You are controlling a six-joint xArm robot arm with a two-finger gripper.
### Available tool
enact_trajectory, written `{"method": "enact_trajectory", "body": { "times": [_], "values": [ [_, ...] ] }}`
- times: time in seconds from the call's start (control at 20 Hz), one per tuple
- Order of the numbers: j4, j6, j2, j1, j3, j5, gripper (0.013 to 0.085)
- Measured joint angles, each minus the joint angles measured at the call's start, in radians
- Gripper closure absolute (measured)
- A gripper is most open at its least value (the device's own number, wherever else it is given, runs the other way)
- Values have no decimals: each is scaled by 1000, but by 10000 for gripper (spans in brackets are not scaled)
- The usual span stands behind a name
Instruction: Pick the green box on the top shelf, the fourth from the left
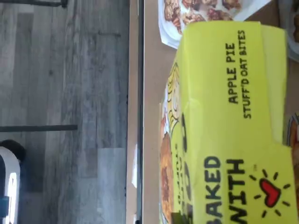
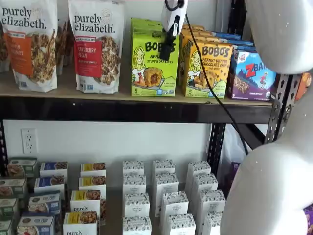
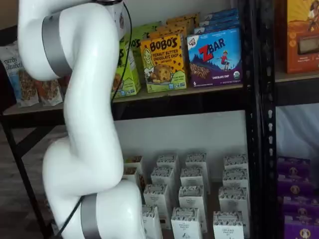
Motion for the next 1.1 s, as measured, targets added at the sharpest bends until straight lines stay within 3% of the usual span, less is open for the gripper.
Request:
{"method": "enact_trajectory", "body": {
  "times": [0.7, 0.75, 1.1],
  "values": [
    [21, 15, -65, 3, 6, 73, 690],
    [25, 16, -72, 3, 8, 76, 730],
    [37, 23, -93, 2, -11, 136, 730]
  ]
}}
